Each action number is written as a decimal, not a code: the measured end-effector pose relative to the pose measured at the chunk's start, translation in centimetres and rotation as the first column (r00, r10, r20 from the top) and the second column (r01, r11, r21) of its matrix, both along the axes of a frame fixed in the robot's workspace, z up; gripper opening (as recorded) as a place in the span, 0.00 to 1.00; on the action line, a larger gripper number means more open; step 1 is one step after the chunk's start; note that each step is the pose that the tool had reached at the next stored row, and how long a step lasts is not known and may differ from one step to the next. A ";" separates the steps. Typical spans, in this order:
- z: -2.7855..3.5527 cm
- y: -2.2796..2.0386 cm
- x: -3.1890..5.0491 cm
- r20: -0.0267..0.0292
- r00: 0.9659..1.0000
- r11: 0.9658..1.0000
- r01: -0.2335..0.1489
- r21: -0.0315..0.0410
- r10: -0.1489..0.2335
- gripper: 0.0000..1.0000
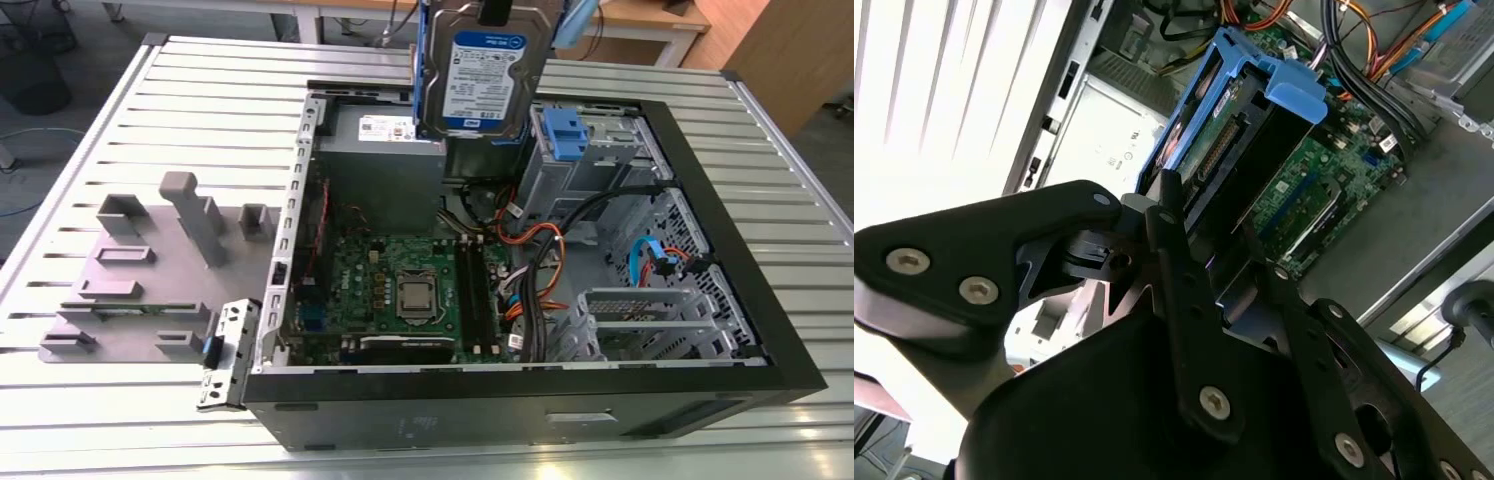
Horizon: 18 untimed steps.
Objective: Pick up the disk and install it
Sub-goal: 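Pick up the disk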
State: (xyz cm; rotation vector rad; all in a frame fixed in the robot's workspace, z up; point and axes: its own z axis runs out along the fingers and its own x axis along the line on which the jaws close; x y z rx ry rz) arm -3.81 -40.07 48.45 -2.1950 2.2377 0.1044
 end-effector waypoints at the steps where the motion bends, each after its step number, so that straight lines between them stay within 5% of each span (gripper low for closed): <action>1: 0.00 -0.18 0.00 0.000 1.000 1.000 0.000 0.000 0.000 0.35; 18: 0.00 -3.42 0.00 0.000 1.000 1.000 0.000 0.000 0.000 0.35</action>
